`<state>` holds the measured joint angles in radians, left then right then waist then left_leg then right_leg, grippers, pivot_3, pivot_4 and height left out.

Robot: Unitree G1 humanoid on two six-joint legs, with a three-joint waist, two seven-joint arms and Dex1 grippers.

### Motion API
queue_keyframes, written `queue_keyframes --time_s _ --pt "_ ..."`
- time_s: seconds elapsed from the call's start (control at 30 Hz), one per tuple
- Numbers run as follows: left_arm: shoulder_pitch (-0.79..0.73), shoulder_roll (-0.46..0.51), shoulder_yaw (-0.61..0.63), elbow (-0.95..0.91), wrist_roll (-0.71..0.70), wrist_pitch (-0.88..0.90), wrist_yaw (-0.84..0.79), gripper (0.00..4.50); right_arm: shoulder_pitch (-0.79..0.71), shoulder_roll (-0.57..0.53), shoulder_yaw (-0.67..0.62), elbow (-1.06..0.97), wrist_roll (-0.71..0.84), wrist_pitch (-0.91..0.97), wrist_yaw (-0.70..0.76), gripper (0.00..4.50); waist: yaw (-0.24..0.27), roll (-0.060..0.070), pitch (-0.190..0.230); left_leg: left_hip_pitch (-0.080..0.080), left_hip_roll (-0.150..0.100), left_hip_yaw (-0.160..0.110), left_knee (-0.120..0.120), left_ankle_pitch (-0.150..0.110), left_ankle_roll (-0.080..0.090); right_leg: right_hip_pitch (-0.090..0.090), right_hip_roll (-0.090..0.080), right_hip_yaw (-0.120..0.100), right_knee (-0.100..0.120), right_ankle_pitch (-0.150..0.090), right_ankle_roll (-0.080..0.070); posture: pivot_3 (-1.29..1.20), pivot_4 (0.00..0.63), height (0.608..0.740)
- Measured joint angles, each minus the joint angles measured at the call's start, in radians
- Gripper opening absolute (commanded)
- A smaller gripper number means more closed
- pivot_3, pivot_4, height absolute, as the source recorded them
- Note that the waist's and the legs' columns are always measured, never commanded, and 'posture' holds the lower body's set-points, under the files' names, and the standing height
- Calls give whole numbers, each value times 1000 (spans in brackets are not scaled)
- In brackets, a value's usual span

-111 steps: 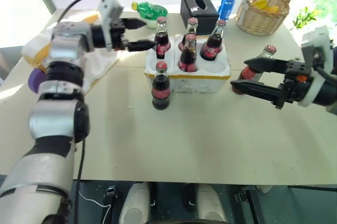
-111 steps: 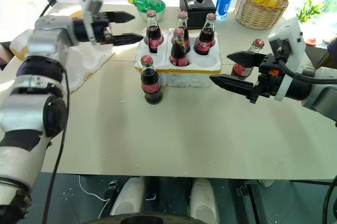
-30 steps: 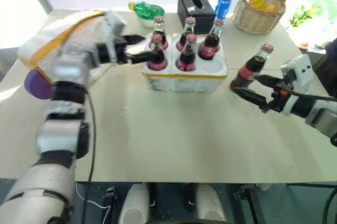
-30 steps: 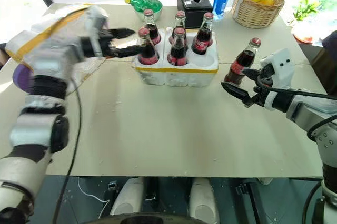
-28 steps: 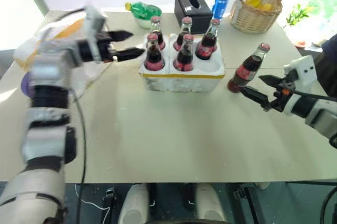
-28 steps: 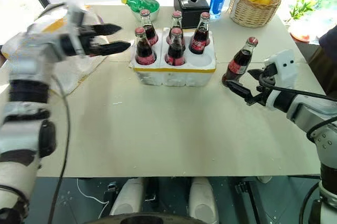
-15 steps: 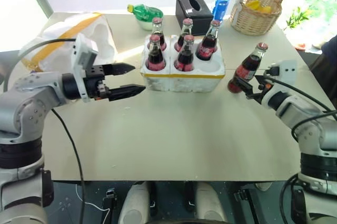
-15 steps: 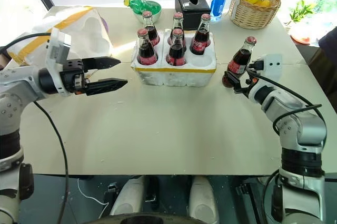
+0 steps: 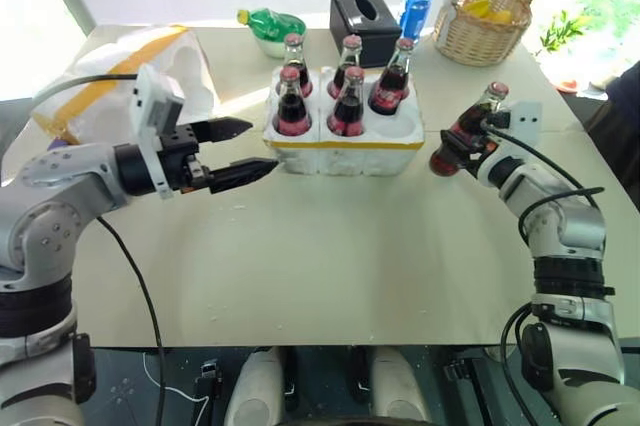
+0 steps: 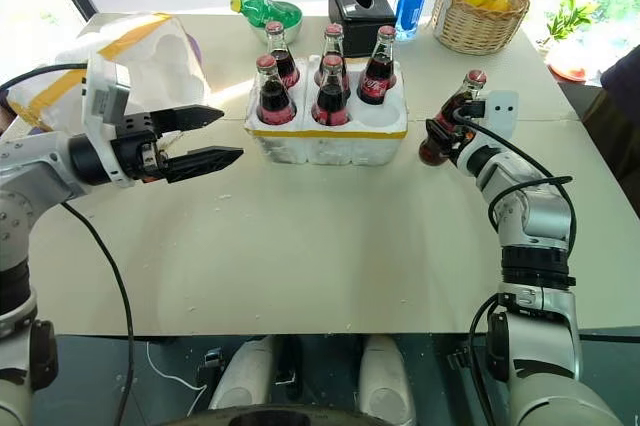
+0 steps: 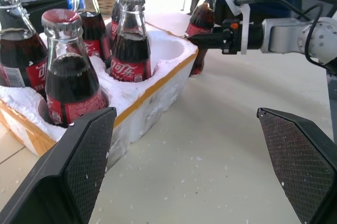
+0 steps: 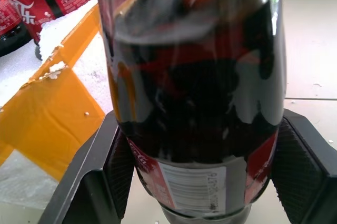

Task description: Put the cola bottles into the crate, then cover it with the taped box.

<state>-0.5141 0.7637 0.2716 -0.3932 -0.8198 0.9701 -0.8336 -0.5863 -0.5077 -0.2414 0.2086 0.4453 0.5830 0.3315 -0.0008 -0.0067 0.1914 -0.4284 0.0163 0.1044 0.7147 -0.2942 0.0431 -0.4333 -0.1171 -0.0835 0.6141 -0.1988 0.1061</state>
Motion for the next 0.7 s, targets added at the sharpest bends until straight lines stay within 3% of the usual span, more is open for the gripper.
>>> queue_keyframes --time_s 0.13,0.37,0.7 --pt "12 2 20 -1 -1 -8 16 4500 -40 0 -12 -81 36 22 3 2838 -11 3 2 0 0 0 0 0 0 0 0 0 0 0 0 0 150 740" --pt "14 1 19 -2 -1 -23 43 4500 -253 4 -12 -166 114 80 33 2838 -14 5 3 0 0 1 -4 0 -1 -1 1 0 1 -1 -1 0 150 740" --pt "25 1 19 -2 -1 -46 63 4500 -247 16 150 -165 69 250 40 2838 -10 4 3 0 0 1 -4 0 -1 -1 -1 0 0 0 -1 0 150 740"
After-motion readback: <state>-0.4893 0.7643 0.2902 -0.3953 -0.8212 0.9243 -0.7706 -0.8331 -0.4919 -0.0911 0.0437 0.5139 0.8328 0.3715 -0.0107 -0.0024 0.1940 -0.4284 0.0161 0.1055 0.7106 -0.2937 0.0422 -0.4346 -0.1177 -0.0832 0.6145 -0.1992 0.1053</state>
